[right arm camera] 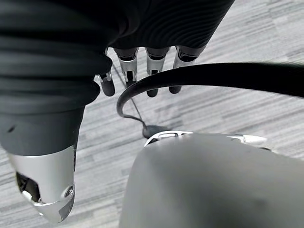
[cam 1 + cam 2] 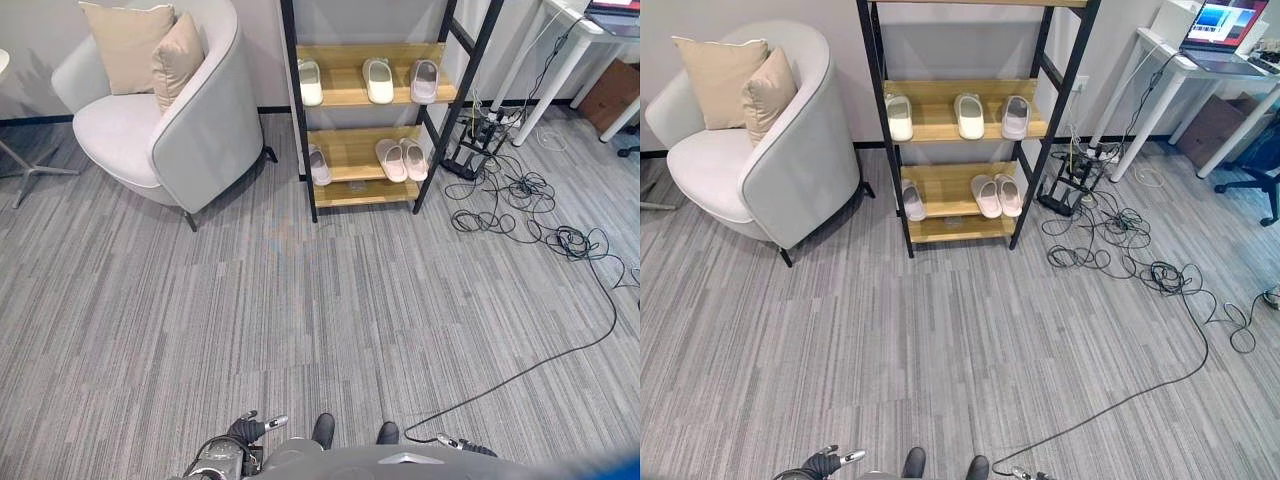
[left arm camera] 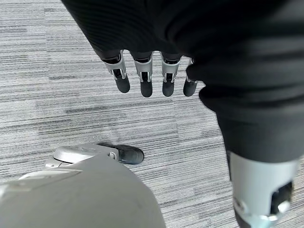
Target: Arrange the slippers neatly on the shoe rack.
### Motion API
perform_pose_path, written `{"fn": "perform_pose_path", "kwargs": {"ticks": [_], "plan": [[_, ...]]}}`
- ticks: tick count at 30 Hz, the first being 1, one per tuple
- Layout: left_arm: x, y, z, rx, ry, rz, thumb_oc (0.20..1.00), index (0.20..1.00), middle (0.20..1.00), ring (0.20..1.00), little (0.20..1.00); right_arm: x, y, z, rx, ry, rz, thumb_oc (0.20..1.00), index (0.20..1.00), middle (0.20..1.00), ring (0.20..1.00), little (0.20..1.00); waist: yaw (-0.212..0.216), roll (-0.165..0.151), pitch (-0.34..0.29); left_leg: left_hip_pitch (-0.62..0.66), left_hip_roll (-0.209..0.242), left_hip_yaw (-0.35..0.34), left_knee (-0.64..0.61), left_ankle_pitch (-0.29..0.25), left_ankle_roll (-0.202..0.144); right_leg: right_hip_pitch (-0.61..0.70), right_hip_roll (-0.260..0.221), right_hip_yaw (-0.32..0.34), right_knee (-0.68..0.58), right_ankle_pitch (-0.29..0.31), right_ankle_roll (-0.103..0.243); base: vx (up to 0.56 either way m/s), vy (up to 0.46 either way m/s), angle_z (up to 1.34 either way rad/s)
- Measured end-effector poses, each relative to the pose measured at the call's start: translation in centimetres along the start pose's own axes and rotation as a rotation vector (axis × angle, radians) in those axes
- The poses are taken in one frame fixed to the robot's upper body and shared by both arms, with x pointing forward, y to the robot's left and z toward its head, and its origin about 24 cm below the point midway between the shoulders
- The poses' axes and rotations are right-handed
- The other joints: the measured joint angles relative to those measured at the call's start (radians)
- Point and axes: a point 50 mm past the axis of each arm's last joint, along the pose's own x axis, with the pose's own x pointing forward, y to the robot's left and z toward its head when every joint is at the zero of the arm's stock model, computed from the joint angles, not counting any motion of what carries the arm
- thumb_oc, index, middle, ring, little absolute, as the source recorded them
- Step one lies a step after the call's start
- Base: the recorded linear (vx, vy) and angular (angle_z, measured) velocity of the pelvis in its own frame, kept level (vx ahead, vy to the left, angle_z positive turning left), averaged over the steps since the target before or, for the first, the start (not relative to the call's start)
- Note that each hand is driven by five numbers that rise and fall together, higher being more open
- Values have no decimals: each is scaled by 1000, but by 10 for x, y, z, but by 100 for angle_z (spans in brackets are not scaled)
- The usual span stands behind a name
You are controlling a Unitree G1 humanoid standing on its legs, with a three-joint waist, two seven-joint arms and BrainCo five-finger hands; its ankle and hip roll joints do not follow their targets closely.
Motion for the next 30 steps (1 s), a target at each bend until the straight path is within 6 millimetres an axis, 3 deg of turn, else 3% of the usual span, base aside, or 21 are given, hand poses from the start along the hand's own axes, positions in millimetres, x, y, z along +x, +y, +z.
{"fn": "perform_pose_path", "kwargs": {"ticks": [8, 16, 20, 24, 28, 29, 30], "plan": [[0, 1, 1, -21, -19, 2, 1000, 1000, 1000, 1000, 1000, -3, -13, -11, 42, 17, -133, 1000, 1000, 1000, 1000, 1000, -11, -4, 11, 6, 2, 6, -4, 0, 0, 1, 2, 8, 1, 2, -2, 1, 2, -1], [-1, 3, -5, -21, 2, 14, 1000, 1000, 1000, 1000, 1000, -3, -13, -12, 46, 10, -156, 1000, 1000, 1000, 1000, 1000, -15, -12, -4, 11, 7, 17, -4, -1, -1, 3, 7, 19, 1, 6, -9, 26, -24, -4], [-2, 6, -14, -11, 43, 41, 1000, 1000, 1000, 1000, 1000, -1, -13, 7, 54, -49, -168, 1000, 1000, 1000, 1000, 1000, -25, -19, -12, 11, 14, 30, -4, -7, -10, -4, 13, 33, 0, 3, -12, 97, -90, -9], [-2, 6, -10, -11, 34, 44, 1000, 1000, 1000, 1000, 1000, -2, -20, 12, 62, -75, -198, 1000, 1000, 1000, 1000, 1000, -24, -17, -9, 0, 24, 30, -4, -8, -11, -15, 24, 34, 0, 1, -26, 109, -91, -3], [0, 8, 1, -19, 6, 59, 1000, 1000, 1000, 1000, 1000, -5, -32, 52, 147, -218, -238, 1000, 1000, 1000, 1000, 1000, -30, -20, 35, -50, 39, 30, 77, -52, -41, -35, 42, 40, 21, -21, -47, 116, -57, 2], [2, 11, 18, -14, -39, 65, 1000, 1000, 1000, 1000, 1000, -6, -28, 75, 138, -278, -230, 1000, 1000, 1000, 1000, 1000, -23, -40, 76, -158, 21, 31, 266, -82, -84, -54, 34, 42, 44, -48, -76, 94, 13, 27], [4, 11, 31, -12, -71, 66, 1000, 1000, 1000, 1000, 1000, -7, -27, 90, 132, -314, -228, 1000, 1000, 1000, 1000, 1000, -17, -54, 110, -241, 5, 38, 414, -84, -91, -57, 23, 42, 46, -47, -87, 124, 42, 24]]}}
